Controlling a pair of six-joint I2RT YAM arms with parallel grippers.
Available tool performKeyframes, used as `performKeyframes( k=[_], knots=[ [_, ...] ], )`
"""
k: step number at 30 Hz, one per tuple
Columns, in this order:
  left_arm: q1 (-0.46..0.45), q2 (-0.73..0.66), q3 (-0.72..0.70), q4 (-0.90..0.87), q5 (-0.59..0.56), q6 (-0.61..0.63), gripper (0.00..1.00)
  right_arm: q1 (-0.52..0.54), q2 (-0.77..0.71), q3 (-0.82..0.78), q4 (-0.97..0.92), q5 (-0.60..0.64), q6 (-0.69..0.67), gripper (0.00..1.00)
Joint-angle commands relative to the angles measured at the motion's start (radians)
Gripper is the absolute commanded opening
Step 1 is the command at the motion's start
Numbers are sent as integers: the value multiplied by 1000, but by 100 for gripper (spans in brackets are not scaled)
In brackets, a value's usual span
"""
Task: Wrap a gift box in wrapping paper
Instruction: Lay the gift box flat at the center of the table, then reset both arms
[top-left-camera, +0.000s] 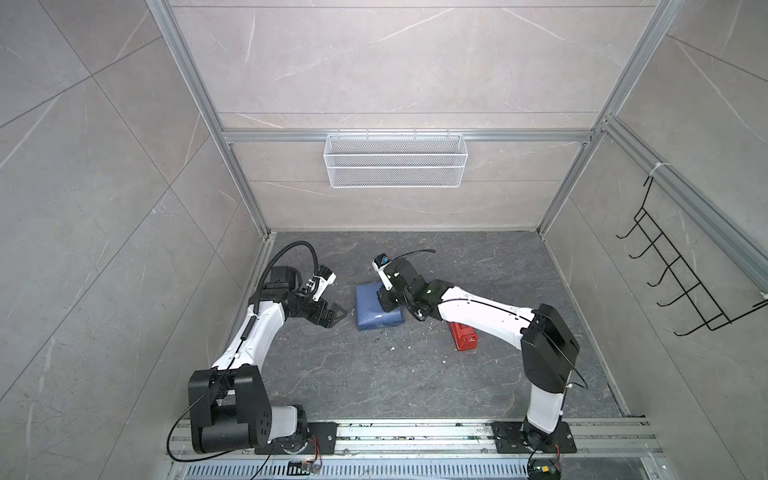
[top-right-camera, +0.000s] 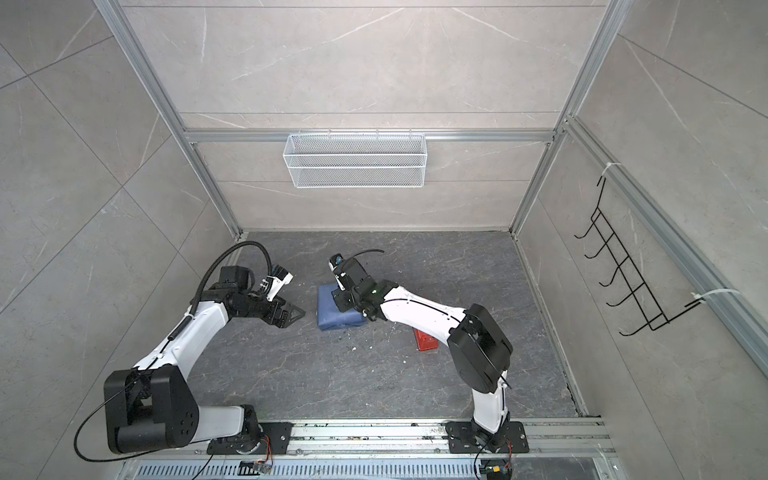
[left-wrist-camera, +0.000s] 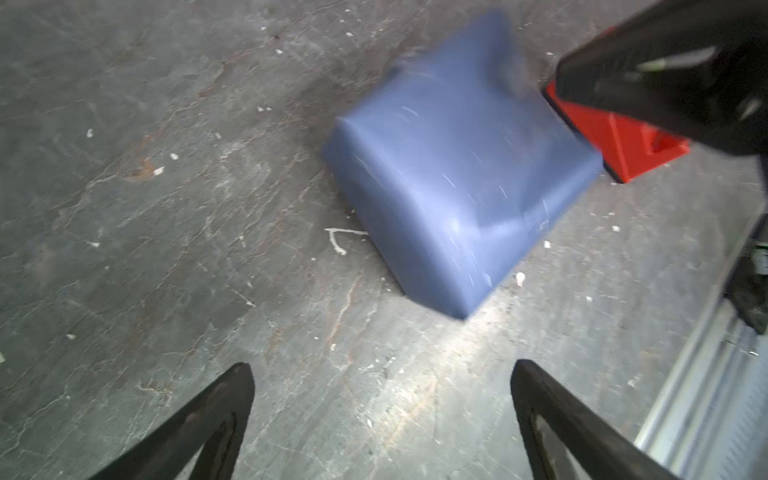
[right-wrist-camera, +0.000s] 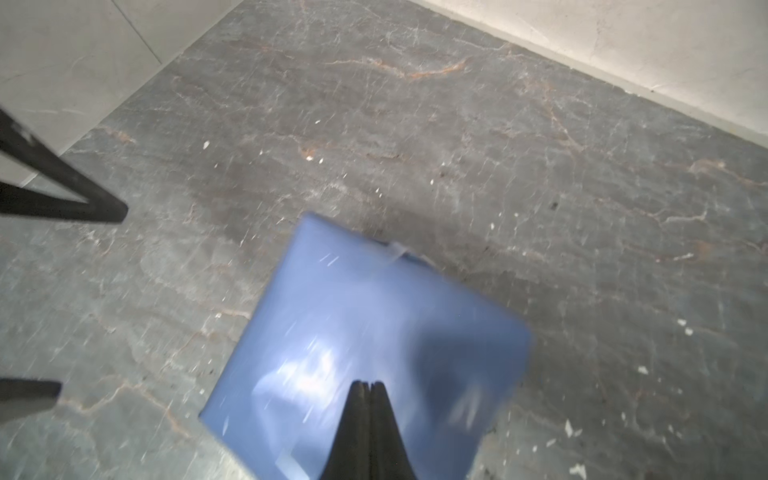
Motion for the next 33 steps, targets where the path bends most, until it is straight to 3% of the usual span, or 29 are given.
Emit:
performKeyframes(
  k=[1,3,4,9,12,13,14,15,16,19,24,30,31,33],
  knots=[
    [10,-31,-75,257,-93,-94,100,-20,18,79,-49,-34,-22,0],
    [9,-18,-149,418,-222,-216,100,-40,-18,77,-39,-33,-18,1],
    [9,-7,-179,477,-251,-227,100,-52,-41,72,-35,-26,-18,6],
    [20,2,-352,779,-245,-260,100,-128,-149,20,-71,51,-21,39],
    [23,20,-414,943,-231,-289,100,-191,-224,-75,-67,109,-13,54],
    [23,25,-414,959,-232,-291,100,-217,-254,-116,-61,125,-1,68],
    [23,34,-425,1012,-236,-308,100,-240,-283,-157,-49,141,8,73],
    [24,40,-435,1056,-240,-318,100,-264,-318,-205,-30,159,19,93],
    [24,48,-442,1096,-245,-328,100,-293,-351,-247,-18,170,26,100],
    [23,78,-479,1220,-249,-348,100,-370,-423,-340,0,213,23,100],
    [29,89,-500,1270,-329,-393,100,-496,-506,-517,84,341,0,99],
    [47,179,-596,1551,-435,-451,100,-603,-578,-757,363,338,-70,100],
    [48,148,-576,1450,-440,-443,100,-617,-575,-788,404,338,-70,100],
    [48,174,-578,1506,-448,-455,100,-638,-560,-848,499,355,-82,100]
  ],
)
